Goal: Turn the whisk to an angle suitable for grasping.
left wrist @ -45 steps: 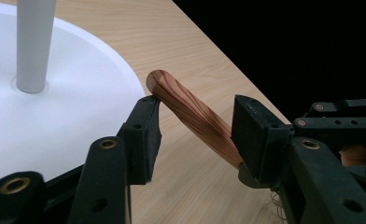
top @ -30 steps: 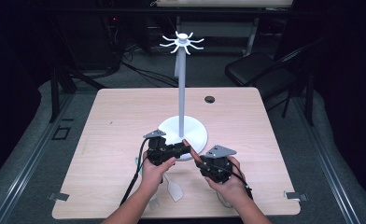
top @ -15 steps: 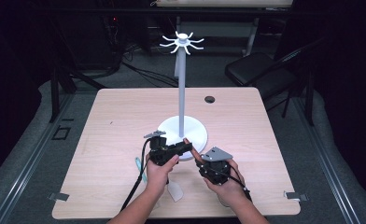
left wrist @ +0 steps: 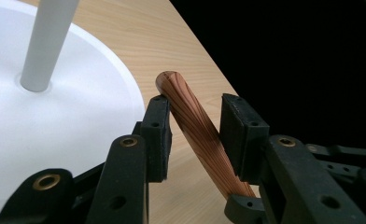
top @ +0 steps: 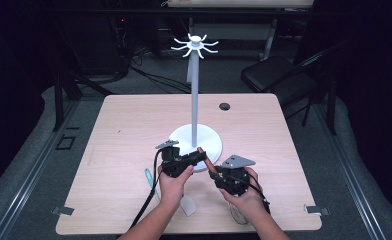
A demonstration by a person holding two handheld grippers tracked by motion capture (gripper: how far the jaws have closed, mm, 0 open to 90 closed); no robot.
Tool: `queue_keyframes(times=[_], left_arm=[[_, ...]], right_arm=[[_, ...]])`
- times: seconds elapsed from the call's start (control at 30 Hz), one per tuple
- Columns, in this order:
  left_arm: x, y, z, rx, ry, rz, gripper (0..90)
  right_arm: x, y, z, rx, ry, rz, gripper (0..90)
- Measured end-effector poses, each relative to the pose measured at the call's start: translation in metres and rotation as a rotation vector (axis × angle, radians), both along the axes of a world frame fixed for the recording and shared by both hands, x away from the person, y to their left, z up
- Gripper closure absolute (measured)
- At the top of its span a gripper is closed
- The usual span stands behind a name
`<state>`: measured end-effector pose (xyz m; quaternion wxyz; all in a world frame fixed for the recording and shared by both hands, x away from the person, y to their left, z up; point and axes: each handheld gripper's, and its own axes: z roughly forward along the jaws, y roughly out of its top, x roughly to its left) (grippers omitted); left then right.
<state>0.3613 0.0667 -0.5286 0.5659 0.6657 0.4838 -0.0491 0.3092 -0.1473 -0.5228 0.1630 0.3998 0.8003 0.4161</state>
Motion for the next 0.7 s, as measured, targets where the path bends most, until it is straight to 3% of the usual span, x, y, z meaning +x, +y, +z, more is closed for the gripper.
queue_keyframes(times=[0.23, 0.27, 0.3, 0.53, 0.63, 0.7], left_arm=[[0.001, -0.001, 0.0, -0.006, -0.005, -0.011, 64.2], [0.001, -0.001, 0.0, -0.005, -0.006, -0.015, 64.2], [0.002, -0.001, 0.0, -0.008, -0.008, -0.021, 64.4], [0.002, -0.002, 0.001, -0.004, -0.014, -0.023, 66.1], [0.003, -0.001, 0.0, -0.01, -0.008, -0.024, 66.1], [0.001, -0.001, 0.003, 0.002, -0.027, -0.03, 65.2]], right_arm=[[0.018, -0.014, -0.014, 0.148, 0.265, 0.054, 67.6], [0.018, -0.014, -0.014, 0.148, 0.265, 0.054, 67.6], [0.019, -0.016, -0.017, 0.168, 0.295, 0.067, 68.4], [0.022, -0.021, -0.016, 0.196, 0.34, 0.063, 70.6], [0.022, -0.02, -0.016, 0.189, 0.336, 0.06, 70.8], [0.018, -0.017, -0.013, 0.153, 0.294, 0.052, 70.8]])
